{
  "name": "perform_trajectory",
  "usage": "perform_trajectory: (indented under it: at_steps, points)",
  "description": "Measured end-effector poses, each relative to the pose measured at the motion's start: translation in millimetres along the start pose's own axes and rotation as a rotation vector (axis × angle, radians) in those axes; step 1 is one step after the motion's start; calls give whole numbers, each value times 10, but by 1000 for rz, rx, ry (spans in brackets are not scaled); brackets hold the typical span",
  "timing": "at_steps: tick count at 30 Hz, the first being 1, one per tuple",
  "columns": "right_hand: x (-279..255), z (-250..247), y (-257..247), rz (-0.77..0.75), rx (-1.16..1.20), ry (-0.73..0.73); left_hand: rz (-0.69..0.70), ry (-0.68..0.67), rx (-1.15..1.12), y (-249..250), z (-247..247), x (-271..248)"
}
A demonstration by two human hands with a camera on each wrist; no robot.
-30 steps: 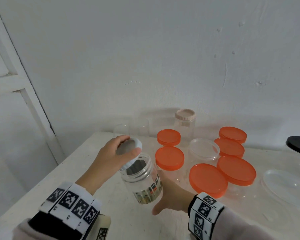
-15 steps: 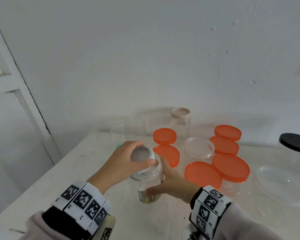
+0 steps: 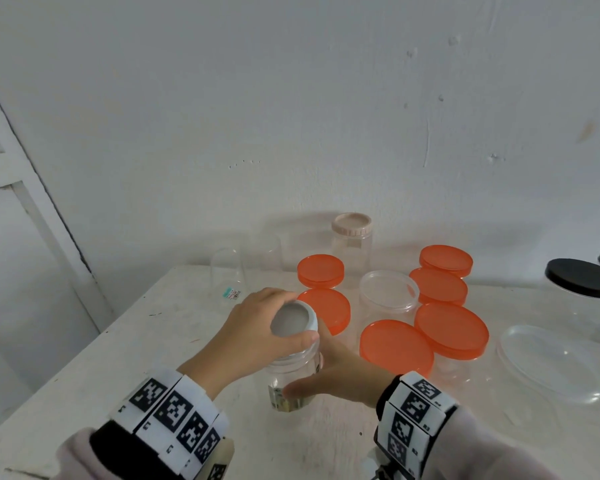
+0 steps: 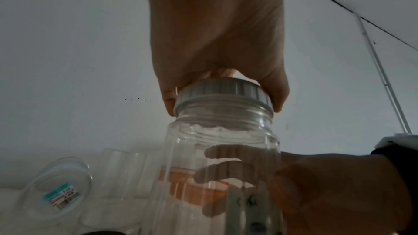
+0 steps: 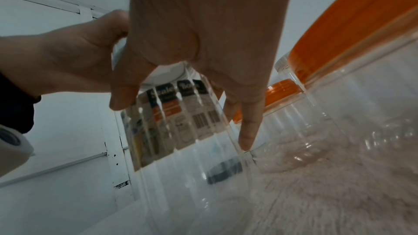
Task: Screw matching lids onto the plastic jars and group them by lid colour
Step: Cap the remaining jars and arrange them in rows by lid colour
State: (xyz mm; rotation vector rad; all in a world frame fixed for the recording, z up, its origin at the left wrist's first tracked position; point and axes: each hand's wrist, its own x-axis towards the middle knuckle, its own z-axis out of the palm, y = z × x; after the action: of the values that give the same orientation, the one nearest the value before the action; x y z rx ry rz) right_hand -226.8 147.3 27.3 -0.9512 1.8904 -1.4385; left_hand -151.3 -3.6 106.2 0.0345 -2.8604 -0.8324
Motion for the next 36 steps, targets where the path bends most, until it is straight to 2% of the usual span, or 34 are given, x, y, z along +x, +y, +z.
perform_trajectory:
  at_steps: [8, 12, 16, 19, 21, 24, 29, 36]
  points:
    - [-12, 8, -42, 34, -31, 4, 68, 28, 67, -57, 68, -48]
    - [-47, -7, -139, 67, -73, -5, 46, -10, 23, -80, 50, -34]
    - [-117, -121, -338, 87, -117, -19, -57, 1, -307, -235, 4, -75]
    - [-147, -244, -582, 78, -198, -25, -124, -71, -633, -454, 9, -169]
    - [-126, -277, -752, 59, -278, -48, -127, -154, -735, -582, 63, -236]
    - [-40, -239, -974, 32, -497, -109, -92, -224, -706, -669, 238, -290]
    - [152, -130, -1194, 73, -900, -246, -94, -114, -755, -690, 478, -251]
    - [342, -107, -1369, 190, -1177, -370, -83, -65, -745, -708, 535, -206]
